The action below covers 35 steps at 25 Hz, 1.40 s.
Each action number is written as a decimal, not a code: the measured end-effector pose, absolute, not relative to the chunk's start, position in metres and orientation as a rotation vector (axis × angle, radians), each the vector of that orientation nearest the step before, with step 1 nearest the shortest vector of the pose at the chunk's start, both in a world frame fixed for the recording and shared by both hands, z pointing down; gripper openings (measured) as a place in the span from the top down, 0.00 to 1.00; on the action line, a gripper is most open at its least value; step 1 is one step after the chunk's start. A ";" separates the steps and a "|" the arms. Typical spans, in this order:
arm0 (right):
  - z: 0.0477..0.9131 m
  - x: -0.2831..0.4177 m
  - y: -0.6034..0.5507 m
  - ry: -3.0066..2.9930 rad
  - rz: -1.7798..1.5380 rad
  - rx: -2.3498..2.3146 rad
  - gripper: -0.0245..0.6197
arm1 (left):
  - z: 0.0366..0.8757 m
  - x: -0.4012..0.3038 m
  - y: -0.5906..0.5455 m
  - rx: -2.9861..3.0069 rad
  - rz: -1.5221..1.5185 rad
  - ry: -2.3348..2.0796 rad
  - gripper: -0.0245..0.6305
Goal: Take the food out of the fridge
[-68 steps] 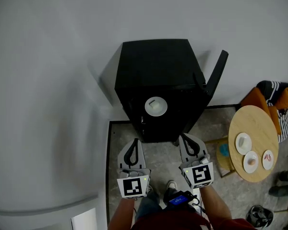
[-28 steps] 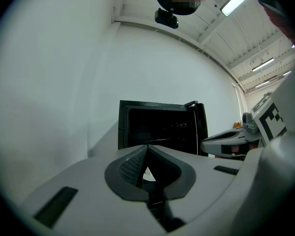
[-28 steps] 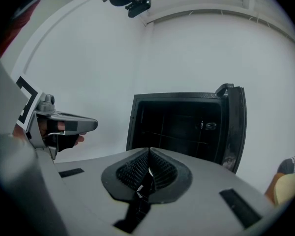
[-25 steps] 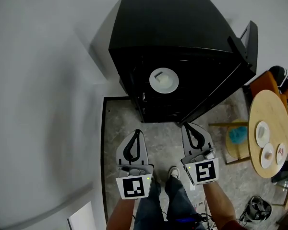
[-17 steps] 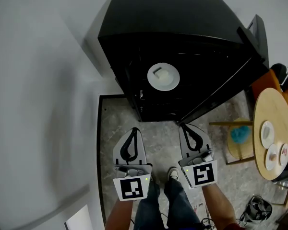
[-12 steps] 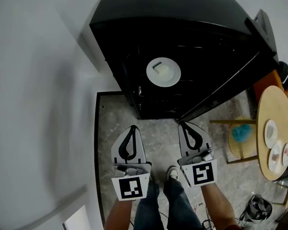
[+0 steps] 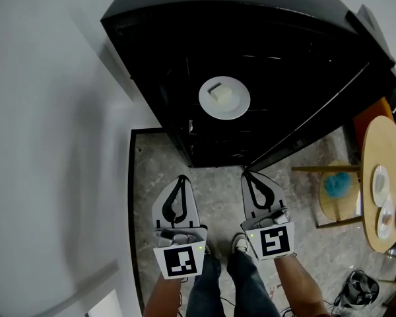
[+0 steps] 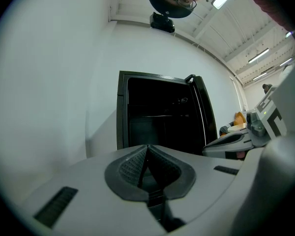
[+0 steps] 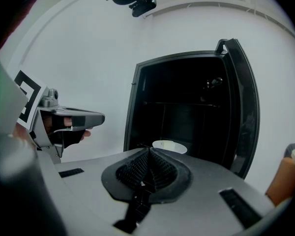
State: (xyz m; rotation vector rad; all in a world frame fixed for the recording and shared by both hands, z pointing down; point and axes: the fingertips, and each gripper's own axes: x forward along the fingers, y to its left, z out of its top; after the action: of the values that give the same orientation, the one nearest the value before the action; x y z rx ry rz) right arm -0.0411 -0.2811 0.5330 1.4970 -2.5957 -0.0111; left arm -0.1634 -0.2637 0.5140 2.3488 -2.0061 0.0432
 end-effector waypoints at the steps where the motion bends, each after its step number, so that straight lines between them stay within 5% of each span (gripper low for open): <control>1: 0.536 -0.041 -0.281 -2.594 -0.005 1.498 0.93 | 0.516 -0.163 -0.264 2.348 0.045 -2.005 0.94; 35: 0.586 -0.035 -0.321 -2.631 0.679 1.535 0.92 | 0.519 -0.157 -0.260 2.364 0.072 -1.972 0.94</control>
State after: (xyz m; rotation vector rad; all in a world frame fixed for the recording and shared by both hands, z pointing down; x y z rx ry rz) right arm -0.0349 -0.3206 0.5862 1.5346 -2.6311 0.6787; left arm -0.1570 -0.2604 0.5195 2.3641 -1.9724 0.0718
